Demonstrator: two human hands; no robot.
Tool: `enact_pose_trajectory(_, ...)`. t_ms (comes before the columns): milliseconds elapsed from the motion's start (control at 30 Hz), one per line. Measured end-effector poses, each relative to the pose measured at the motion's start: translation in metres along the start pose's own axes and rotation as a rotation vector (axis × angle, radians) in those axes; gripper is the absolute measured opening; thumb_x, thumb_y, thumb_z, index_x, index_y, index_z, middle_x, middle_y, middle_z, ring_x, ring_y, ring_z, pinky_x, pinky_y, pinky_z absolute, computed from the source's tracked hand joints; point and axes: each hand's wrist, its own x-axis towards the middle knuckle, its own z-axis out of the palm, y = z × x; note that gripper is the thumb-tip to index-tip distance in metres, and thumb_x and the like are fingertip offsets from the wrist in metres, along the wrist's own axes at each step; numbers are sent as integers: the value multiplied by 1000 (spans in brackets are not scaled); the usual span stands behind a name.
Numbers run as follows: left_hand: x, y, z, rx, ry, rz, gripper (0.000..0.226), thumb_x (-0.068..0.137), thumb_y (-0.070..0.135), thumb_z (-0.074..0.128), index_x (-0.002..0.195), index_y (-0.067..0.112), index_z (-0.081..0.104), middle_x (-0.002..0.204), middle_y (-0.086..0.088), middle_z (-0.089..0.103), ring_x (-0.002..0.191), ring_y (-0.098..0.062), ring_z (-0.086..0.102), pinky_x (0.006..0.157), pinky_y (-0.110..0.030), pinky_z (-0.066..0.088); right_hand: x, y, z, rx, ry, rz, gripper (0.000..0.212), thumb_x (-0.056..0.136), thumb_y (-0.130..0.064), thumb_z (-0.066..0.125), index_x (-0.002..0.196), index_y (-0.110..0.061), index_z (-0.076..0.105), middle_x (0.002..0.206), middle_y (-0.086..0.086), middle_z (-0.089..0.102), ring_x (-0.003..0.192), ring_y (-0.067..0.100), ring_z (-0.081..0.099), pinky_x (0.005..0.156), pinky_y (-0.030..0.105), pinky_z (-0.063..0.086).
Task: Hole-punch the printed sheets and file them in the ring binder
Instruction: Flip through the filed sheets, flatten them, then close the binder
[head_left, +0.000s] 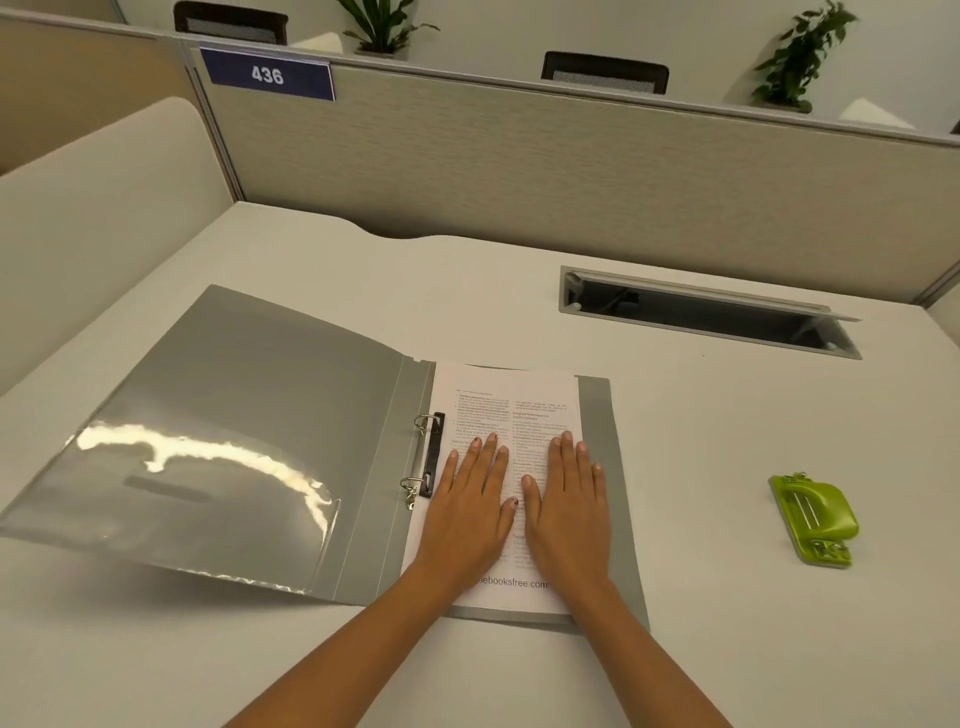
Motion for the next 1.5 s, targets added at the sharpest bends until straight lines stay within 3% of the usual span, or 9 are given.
enact_pose_trajectory(300,-15,-7,-29,-128,176,27,52,103,33,28,152,18,17,160,4,12,148,-9,4,113,-19,-15,-1,0,-2,10,10,1,64,101,-43,25,154,-12,9,163,3,9,150,18,4,123,36,0)
enact_pose_trajectory(667,-51,-78,-95,-108,422,-364,48,101,23,40,147,10,33,157,-8,28,147,-23,18,119,-37,8,0,2,0,-2,16,-21,64,100,-45,23,154,-11,12,162,5,13,150,21,7,123,39,3)
enact_pose_trajectory(800,-82,-95,-107,-284,478,-563,44,98,15,44,141,8,40,153,-10,35,146,-26,20,120,-44,14,0,2,1,-22,19,-26,64,101,-43,25,153,-8,16,161,7,17,149,24,11,123,41,6)
enact_pose_trajectory(967,-118,-94,-102,-423,624,-649,38,93,1,47,130,11,52,148,-9,43,148,-24,14,121,-43,6,0,2,2,-43,18,-25,64,100,-44,24,153,-8,14,161,7,16,149,23,11,123,40,6)
enact_pose_trajectory(1100,-138,-83,-93,-573,801,-753,37,89,-5,51,121,14,57,143,-9,43,141,-26,26,108,-47,37,1,2,2,-41,19,-26,64,100,-44,24,153,-9,15,161,7,16,149,23,11,123,40,5)
enact_pose_trajectory(1200,-143,-75,-88,-590,970,-882,40,85,-1,62,121,5,46,131,-19,41,108,-26,40,86,-47,50,1,3,2,-38,17,-23,64,100,-44,25,153,-9,16,161,7,17,149,23,11,123,40,5)
enact_pose_trajectory(1367,-139,-80,-94,-1159,1065,-1201,50,89,19,65,126,4,34,122,-13,39,100,-31,52,88,-43,50,1,3,3,-32,22,-27,65,100,-44,26,153,-8,16,161,7,17,149,24,12,123,40,6)
enact_pose_trajectory(1433,-137,-84,-96,-1415,998,-1137,43,92,18,61,128,2,43,117,-10,52,106,-33,59,88,-39,50,0,3,2,-23,22,-30,65,100,-44,27,153,-8,16,161,8,17,149,24,12,123,41,6)
enact_pose_trajectory(1500,-137,-82,-98,-1428,906,-1020,35,93,18,58,125,8,49,114,-8,61,109,-31,60,89,-38,50,0,3,2,-23,19,-27,65,100,-44,26,153,-8,15,161,8,16,149,24,11,123,41,5)
